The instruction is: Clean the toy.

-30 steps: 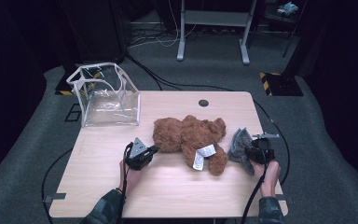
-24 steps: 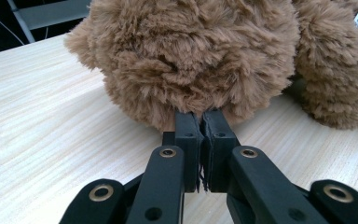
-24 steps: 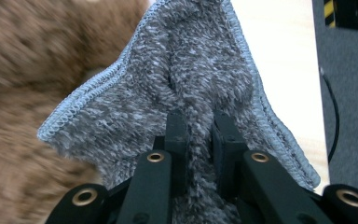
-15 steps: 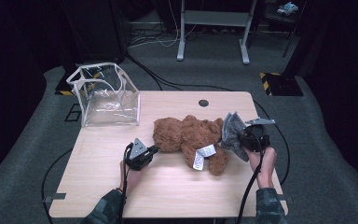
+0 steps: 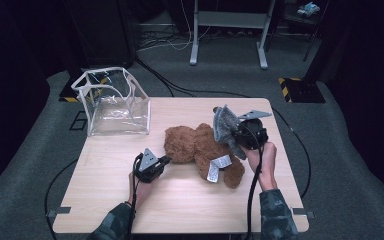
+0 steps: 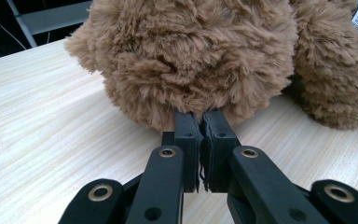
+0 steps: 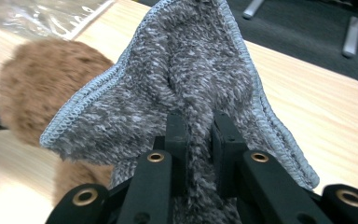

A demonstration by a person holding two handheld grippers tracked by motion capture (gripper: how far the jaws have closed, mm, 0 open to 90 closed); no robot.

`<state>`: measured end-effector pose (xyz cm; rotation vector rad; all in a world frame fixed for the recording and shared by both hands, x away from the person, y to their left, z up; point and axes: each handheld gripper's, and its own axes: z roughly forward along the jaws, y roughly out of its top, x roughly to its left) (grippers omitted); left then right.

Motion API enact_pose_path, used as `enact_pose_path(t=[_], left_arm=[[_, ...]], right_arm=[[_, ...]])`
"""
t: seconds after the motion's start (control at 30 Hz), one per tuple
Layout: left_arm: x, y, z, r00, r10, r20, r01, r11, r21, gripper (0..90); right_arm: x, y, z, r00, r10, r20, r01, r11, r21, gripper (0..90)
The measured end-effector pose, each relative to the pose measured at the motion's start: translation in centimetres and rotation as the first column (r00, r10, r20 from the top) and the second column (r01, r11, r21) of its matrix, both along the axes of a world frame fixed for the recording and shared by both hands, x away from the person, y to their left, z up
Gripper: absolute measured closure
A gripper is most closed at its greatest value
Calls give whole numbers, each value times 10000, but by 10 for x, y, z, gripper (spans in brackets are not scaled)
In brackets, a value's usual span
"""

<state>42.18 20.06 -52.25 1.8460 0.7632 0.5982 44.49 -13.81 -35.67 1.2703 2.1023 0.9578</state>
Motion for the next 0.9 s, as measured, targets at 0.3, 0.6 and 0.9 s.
enact_pose_path(t=[0.3,0.6,0.9], left_arm=[[0,0,0,10000,-22,-17,22,10000,31,858],[0,0,0,10000,-53,-54,53,10000,-6,857],[0,-1,-1,10000,30,8,-30,10000,-86,858]], right_arm=[[10,44,3,9956,941,-30,-941,9955,-104,794],[22,84,9,9854,1701,81,-1701,9854,0,793],[35,129,1,9725,2325,-167,-2327,9725,-128,789]])
